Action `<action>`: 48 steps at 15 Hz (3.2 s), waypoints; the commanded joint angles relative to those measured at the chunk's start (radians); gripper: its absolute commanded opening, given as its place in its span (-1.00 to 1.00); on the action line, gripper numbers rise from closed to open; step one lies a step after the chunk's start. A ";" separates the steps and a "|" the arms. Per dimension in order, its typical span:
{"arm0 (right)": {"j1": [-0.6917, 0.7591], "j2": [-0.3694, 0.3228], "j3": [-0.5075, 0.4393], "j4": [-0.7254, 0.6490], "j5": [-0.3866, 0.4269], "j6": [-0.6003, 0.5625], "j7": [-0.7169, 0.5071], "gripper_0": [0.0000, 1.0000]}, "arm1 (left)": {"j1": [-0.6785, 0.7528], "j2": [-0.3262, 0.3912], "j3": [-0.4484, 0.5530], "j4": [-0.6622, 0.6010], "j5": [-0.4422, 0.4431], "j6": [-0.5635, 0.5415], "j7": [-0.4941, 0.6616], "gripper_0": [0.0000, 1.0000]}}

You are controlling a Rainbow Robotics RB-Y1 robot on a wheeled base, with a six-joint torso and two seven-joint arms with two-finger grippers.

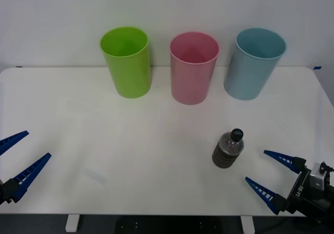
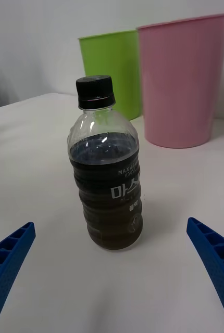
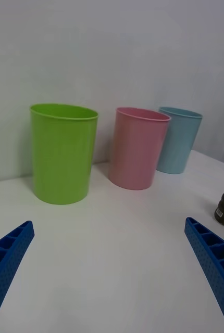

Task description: Grasp the object on the table and drop it into the matching bin: aluminum can to the light blue bin, PET bottle to the pink bin.

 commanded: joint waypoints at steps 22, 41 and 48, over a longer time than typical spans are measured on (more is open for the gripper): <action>-0.211 0.057 0.225 0.116 -0.007 0.241 0.063 1.00 | 0.000 0.000 0.000 0.000 0.000 0.000 0.000 1.00; -0.211 0.062 0.225 0.099 -0.012 0.244 0.088 -1.00 | 0.000 0.000 0.000 0.000 0.000 0.000 0.000 1.00; -0.136 0.060 0.188 -0.034 -0.010 0.256 0.045 -1.00 | 0.000 0.000 0.000 0.000 0.000 0.000 0.000 1.00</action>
